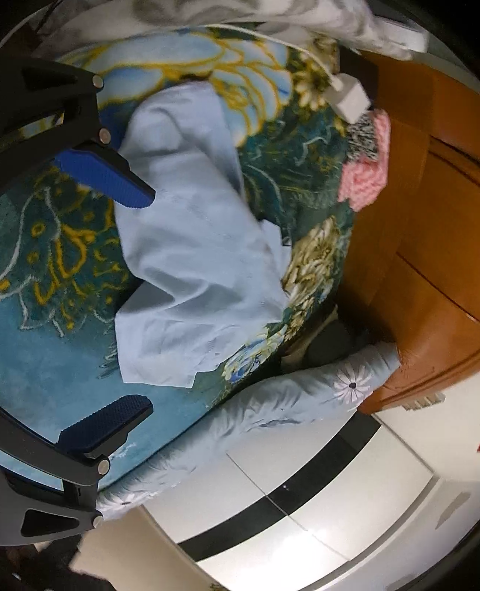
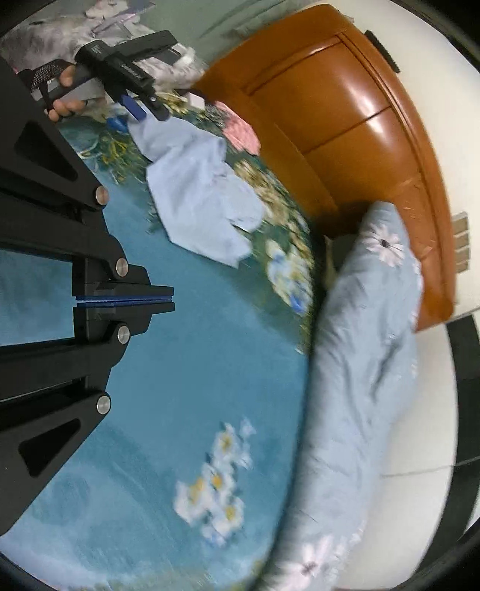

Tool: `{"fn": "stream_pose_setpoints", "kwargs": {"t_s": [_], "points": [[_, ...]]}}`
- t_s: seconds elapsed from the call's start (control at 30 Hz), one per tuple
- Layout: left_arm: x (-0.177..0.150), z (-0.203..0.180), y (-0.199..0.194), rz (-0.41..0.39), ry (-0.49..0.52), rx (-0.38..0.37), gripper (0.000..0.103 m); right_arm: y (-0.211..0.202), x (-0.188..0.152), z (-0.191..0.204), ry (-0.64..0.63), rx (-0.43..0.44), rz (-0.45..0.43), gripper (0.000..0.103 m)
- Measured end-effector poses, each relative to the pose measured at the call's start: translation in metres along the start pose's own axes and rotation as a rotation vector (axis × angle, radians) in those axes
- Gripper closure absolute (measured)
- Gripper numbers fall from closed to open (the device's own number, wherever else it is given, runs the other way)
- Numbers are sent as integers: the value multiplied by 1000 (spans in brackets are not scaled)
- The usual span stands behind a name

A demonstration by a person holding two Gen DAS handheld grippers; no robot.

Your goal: Fold clothes

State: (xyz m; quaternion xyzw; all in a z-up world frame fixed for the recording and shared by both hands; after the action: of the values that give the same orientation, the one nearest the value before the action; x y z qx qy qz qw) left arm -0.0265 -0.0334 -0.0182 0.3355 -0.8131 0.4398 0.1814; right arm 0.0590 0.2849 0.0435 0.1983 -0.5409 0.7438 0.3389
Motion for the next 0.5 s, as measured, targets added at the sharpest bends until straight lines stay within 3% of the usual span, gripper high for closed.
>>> {"fn": "stream_pose_setpoints", "kwargs": {"t_s": [0.17,0.2,0.3,0.4,0.5], "points": [[8,1,-4,-52,38,77,0,69,-12,31,-32,96,126,100],[12,2,-5,-68,41,80,0,81,-14,40,-44,112,148,93],[27,8,-2,-87,33,90,0,110,-12,75,-103,164,184,54],[33,16,-1,-95,14,130,0,128,-2,110,-184,196,201,50],[32,19,-5,-88,-1,112,0,143,0,140,-291,198,205,42]]}}
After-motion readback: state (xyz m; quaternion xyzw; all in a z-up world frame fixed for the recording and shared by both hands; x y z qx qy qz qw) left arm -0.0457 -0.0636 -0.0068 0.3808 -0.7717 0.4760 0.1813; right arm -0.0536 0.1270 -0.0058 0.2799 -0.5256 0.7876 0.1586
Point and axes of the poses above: each gripper's, at about its wrist camera, not at the fingertips, and y roughly the way its jaws point, z to its left, x to its top, the point moved 4 cm from there along y, roughly the way its jaws point, and after that the axes turned 4 degrees about x, right-handed, at the moved point
